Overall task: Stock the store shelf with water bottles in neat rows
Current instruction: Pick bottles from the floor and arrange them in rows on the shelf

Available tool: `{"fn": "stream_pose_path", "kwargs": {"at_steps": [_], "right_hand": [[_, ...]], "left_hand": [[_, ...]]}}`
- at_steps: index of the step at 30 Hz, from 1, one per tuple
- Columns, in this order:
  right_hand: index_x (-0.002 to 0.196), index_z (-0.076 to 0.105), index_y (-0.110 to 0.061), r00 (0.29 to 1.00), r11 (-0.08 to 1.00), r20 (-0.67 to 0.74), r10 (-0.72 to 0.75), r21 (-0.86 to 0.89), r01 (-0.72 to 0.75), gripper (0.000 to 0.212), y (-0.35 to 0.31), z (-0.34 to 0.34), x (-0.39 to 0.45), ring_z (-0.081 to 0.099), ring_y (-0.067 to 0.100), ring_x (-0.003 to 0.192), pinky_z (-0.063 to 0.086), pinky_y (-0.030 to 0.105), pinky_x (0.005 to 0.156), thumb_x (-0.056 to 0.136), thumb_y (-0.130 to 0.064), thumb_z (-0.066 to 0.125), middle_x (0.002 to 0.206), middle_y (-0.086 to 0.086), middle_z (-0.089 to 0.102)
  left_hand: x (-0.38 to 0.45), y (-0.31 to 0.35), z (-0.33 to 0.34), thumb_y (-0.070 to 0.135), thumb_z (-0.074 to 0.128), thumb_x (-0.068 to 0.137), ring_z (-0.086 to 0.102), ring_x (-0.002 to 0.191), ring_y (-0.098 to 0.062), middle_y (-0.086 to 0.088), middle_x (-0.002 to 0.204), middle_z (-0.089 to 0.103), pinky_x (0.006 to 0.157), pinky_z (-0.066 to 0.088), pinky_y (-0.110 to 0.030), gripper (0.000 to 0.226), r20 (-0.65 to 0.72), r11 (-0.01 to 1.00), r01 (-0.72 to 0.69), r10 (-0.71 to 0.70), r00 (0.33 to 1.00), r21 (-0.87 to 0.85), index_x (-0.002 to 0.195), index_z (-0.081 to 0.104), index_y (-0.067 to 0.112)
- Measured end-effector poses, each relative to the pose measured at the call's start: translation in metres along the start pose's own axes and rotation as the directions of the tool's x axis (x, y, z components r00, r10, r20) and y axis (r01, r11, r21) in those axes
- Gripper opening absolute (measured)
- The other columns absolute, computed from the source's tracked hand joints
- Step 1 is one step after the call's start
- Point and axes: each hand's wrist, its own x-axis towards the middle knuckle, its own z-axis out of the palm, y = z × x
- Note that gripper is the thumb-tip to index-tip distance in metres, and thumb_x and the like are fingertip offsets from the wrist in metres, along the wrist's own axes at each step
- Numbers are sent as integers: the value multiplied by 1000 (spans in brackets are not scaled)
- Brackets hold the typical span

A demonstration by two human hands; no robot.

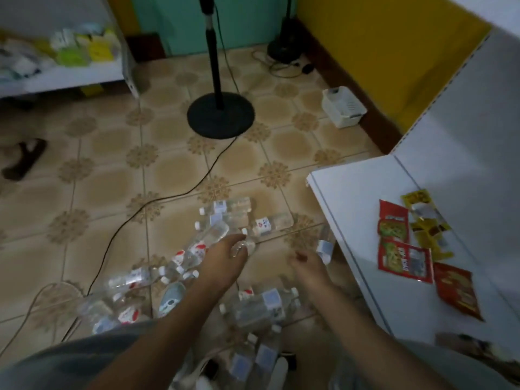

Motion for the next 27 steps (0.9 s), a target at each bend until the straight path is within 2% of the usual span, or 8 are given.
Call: {"fn": "stream_pose_path", "kwargs": {"at_steps": [4,8,12,13,17,22,24,27], "right_hand": [[132,54,-10,998,991,43,48,-125,-42,50,32,37,51,58,22,114,49,39,97,87,-27,68,127,5,59],[122,59,-5,956,864,182,-229,-415,286,41,50,87,100,57,23,112,46,33,94,84,-19,66,117,5,59],[103,74,-18,689,319,484,-540,-639,700,46,53,151,158,66,18,97,56,29,86,71,-28,43,105,-1,70],[97,76,-22,619,152,583,-526,-652,743,44,49,166,172,68,15,93,55,26,84,71,-27,41,101,-6,72],[89,75,-28,599,-192,759,-257,-647,738,36,69,207,223,66,15,93,49,30,90,77,-22,41,96,-10,69],[87,73,-25,593,-285,779,-204,-627,725,29,77,225,240,63,19,85,46,33,83,59,-25,83,92,-4,67],[102,71,-24,613,-281,764,-201,-644,712,30,79,224,239,60,22,101,38,36,92,73,-28,77,110,-1,65],[138,46,-13,690,-213,716,-104,-694,688,44,82,218,238,35,32,137,25,44,115,95,-20,52,148,10,40]], "left_hand": [[36,-52,25,14,56,91,56,117,-18,-5,127,62,93,38,-23,34,38,985,169,-167,985,-47,124,62,14],[71,-111,46,11,55,91,59,111,-21,-7,121,65,91,44,-27,32,66,942,326,-321,945,-80,122,64,12],[80,-165,75,26,52,80,64,99,-16,-3,107,70,85,45,-23,37,191,884,451,-425,885,-122,107,71,10],[77,-180,86,30,47,74,63,103,-14,-1,110,69,88,44,-21,45,241,869,479,-442,864,-125,108,71,13],[69,-225,112,24,53,84,54,102,-2,5,113,65,85,34,-8,33,310,807,580,-527,792,-109,111,70,14],[71,-247,122,14,54,92,56,105,-4,5,115,65,81,33,-7,27,342,780,622,-567,749,-67,115,67,17],[75,-250,126,14,51,93,57,107,-6,2,119,65,78,34,-9,29,354,771,635,-579,734,-54,118,66,19],[82,-244,123,16,50,94,55,115,-9,2,125,62,81,31,-9,31,365,765,642,-582,727,-58,121,64,21]]}}
